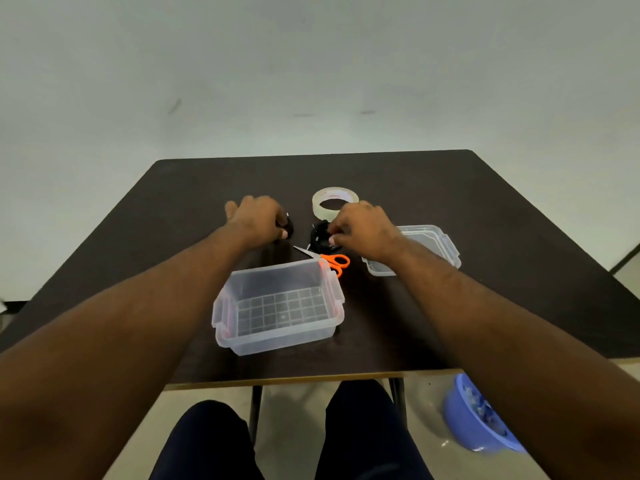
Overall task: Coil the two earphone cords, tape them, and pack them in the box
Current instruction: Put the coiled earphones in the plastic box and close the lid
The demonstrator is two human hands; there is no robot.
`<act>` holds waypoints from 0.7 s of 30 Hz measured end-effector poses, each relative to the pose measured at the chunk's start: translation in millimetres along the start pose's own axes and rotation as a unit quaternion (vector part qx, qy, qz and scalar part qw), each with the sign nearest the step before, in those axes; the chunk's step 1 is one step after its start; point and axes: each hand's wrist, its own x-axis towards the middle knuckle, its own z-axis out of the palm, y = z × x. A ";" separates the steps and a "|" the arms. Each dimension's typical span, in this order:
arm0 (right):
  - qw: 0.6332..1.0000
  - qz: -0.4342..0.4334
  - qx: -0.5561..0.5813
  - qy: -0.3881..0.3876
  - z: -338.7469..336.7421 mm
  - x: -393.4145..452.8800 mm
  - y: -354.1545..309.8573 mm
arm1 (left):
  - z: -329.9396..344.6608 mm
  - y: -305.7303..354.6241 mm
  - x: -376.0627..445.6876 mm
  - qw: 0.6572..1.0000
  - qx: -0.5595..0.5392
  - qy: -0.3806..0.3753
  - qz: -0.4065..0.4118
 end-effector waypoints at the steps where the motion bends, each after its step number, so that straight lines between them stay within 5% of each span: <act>1: 1.000 0.006 -0.023 -0.017 4.5 4.5 -2.3 | 5.1 -4.3 -1.1 1.000 0.006 -0.004 0.000; 10: 0.993 -0.031 -0.104 -0.042 6.4 14.4 -7.0 | 14.9 -13.4 -1.3 0.998 0.035 0.042 0.028; 14: 0.997 -0.053 -0.047 0.033 -21.5 20.4 -16.2 | -17.2 -15.0 -12.0 0.986 -0.104 0.132 0.012; 21: 0.985 -0.143 0.035 0.087 -92.2 12.8 -46.0 | -88.7 -14.2 -72.6 0.901 -0.387 0.187 0.054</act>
